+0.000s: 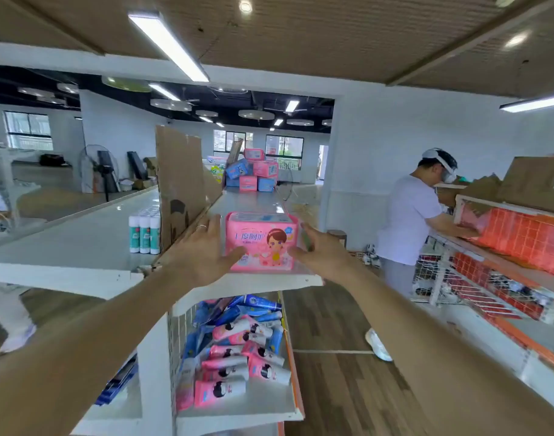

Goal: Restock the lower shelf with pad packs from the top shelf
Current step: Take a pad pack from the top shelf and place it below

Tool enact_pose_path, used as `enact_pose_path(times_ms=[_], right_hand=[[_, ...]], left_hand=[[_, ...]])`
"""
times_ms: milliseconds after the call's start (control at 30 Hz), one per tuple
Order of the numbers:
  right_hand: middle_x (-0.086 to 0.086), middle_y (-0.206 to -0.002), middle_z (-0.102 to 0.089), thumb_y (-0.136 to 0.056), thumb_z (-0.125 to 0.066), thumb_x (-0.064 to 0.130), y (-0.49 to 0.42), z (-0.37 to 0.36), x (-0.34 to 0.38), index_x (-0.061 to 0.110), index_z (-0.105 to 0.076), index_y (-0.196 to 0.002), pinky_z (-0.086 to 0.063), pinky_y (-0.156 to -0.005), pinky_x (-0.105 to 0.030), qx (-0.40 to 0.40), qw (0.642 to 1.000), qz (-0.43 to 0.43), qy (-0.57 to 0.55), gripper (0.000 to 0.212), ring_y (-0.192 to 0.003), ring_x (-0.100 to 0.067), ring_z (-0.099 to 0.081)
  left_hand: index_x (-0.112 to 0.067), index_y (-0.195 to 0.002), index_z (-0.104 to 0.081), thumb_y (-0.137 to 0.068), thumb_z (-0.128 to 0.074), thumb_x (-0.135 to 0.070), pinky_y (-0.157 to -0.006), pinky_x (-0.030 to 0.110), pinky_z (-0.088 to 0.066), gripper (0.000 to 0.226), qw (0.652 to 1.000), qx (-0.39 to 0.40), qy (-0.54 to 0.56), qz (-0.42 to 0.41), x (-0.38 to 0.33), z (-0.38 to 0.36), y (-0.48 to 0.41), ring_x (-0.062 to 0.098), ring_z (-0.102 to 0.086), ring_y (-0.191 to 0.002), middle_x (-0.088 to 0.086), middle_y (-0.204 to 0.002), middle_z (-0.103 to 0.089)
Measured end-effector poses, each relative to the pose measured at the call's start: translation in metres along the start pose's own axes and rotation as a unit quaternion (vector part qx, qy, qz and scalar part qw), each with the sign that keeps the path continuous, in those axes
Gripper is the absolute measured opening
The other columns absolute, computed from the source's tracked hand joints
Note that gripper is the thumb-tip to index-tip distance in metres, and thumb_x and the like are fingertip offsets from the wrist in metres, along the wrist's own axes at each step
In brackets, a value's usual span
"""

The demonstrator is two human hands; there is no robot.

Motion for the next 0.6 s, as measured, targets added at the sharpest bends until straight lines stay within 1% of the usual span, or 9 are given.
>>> enact_pose_path(times_ms=[100,167,233,267,333,433,500,533,600], right_hand=[[0.002,-0.129,-0.065,-0.096,-0.063,0.033,-0.019,-0.013,-0.008,0.034,-0.024,-0.155,-0.049,-0.086,-0.013,-0.002,0.997,0.010,-0.079,0.071,-0.114,-0.014,-0.062],[0.005,-0.123,-0.069,-0.094,-0.067,0.025,-0.030,-0.020,-0.018,0.027,-0.038,-0.150,-0.047,-0.080,-0.002,-0.025,0.989,0.006,-0.146,0.063,-0.108,-0.007,-0.063],[0.007,-0.112,-0.073,-0.094,-0.066,0.024,-0.039,-0.012,-0.030,0.028,-0.048,-0.144,-0.051,-0.079,-0.008,-0.089,0.985,-0.001,-0.146,0.053,-0.097,-0.005,-0.067],[0.008,-0.108,-0.074,-0.094,-0.064,0.023,-0.041,-0.004,-0.036,0.029,-0.052,-0.140,-0.054,-0.082,-0.016,-0.122,0.982,0.001,-0.146,0.048,-0.095,-0.006,-0.068],[0.009,-0.105,-0.074,-0.094,-0.062,0.015,-0.041,0.012,-0.049,0.027,-0.059,-0.132,-0.058,-0.087,-0.030,-0.168,0.966,0.010,-0.199,0.040,-0.094,-0.006,-0.071],[0.005,-0.105,-0.075,-0.093,-0.065,0.009,-0.041,0.048,-0.069,0.016,-0.060,-0.127,-0.058,-0.072,-0.016,-0.216,0.933,0.020,-0.287,0.036,-0.080,0.005,-0.070],[0.005,-0.104,-0.072,-0.091,-0.069,0.010,-0.044,0.073,-0.087,0.009,-0.052,-0.138,-0.055,-0.073,-0.012,-0.236,0.917,0.015,-0.321,0.050,-0.076,0.005,-0.067],[0.006,-0.101,-0.071,-0.090,-0.071,0.011,-0.046,0.086,-0.097,0.008,-0.051,-0.140,-0.056,-0.081,-0.017,-0.245,0.912,0.018,-0.327,0.054,-0.079,0.002,-0.067],[0.012,-0.094,-0.072,-0.089,-0.072,0.013,-0.054,0.112,-0.119,0.017,-0.066,-0.123,-0.058,-0.089,-0.033,-0.255,0.917,0.048,-0.303,0.035,-0.081,-0.004,-0.069]], left_hand=[[-0.023,-0.154,-0.013,-0.077,-0.043,-0.081,-0.097,0.044,-0.049,0.102,0.994,0.038,0.106,-0.010,-0.003,-0.024,-0.017,0.027,-0.059,-0.118,0.001,-0.133,-0.061],[-0.017,-0.153,-0.018,-0.083,-0.051,-0.069,-0.086,0.033,-0.047,0.094,0.988,0.025,0.154,-0.009,-0.010,-0.038,-0.025,0.021,-0.061,-0.104,-0.004,-0.114,-0.065],[-0.013,-0.149,-0.029,-0.096,-0.057,-0.041,-0.077,0.030,-0.042,0.066,0.989,-0.010,0.150,-0.008,-0.023,-0.044,-0.035,0.022,-0.060,-0.096,0.000,-0.107,-0.065],[-0.014,-0.148,-0.032,-0.098,-0.057,-0.033,-0.079,0.032,-0.046,0.059,0.988,-0.033,0.151,-0.014,-0.028,-0.046,-0.040,0.026,-0.063,-0.098,0.003,-0.111,-0.067],[-0.023,-0.142,-0.039,-0.096,-0.058,-0.036,-0.084,0.042,-0.054,0.051,0.981,-0.068,0.183,-0.019,-0.040,-0.049,-0.050,0.028,-0.067,-0.100,0.002,-0.115,-0.070],[-0.031,-0.134,-0.047,-0.090,-0.056,-0.044,-0.085,0.045,-0.057,0.047,0.962,-0.123,0.242,-0.020,-0.071,-0.049,-0.066,0.025,-0.068,-0.098,-0.004,-0.112,-0.071],[-0.026,-0.136,-0.050,-0.093,-0.059,-0.036,-0.087,0.046,-0.057,0.045,0.950,-0.139,0.278,-0.016,-0.100,-0.053,-0.080,0.024,-0.068,-0.099,-0.001,-0.113,-0.071],[-0.023,-0.135,-0.051,-0.092,-0.059,-0.035,-0.087,0.046,-0.057,0.045,0.945,-0.148,0.292,-0.013,-0.114,-0.057,-0.088,0.024,-0.068,-0.099,0.000,-0.113,-0.071],[-0.021,-0.131,-0.054,-0.087,-0.054,-0.040,-0.088,0.045,-0.056,0.047,0.938,-0.172,0.300,-0.007,-0.142,-0.068,-0.103,0.023,-0.068,-0.100,0.000,-0.114,-0.071]])
Point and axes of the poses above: each hand's wrist, its own y-axis away from the middle knuckle, its own z-axis out of the back of the hand, x = y × z, the point moved 6 cm from there along -y, towards the middle knuckle
